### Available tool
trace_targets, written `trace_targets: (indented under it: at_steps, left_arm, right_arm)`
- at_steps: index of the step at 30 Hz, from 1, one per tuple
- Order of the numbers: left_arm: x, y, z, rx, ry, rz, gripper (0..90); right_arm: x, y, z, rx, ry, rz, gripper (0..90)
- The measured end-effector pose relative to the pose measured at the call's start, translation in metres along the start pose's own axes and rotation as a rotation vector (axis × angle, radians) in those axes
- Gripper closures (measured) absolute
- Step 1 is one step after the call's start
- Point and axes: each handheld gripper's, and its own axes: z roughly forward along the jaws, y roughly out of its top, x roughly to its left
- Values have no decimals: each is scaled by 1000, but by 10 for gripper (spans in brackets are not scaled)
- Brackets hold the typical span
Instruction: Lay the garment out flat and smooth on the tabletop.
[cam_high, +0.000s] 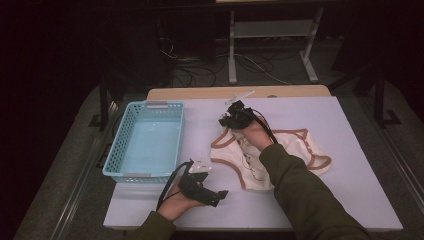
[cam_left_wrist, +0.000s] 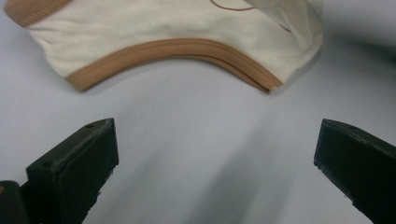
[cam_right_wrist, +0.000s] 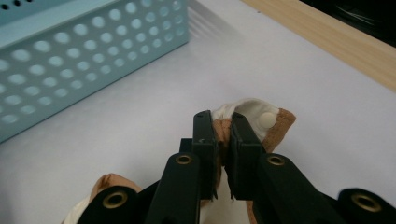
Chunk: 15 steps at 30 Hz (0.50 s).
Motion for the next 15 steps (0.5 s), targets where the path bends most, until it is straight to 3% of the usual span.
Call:
trace_targets:
  at_steps: [8, 15]
  left_arm:
    - [0, 0, -1, -2, -2, 0, 0]
    - [0, 0, -1, -3, -3, 2, 0]
  right_arm:
    - [-12, 8, 14, 16, -55, 6, 820]
    - [-21, 9, 24, 25, -81, 38, 819]
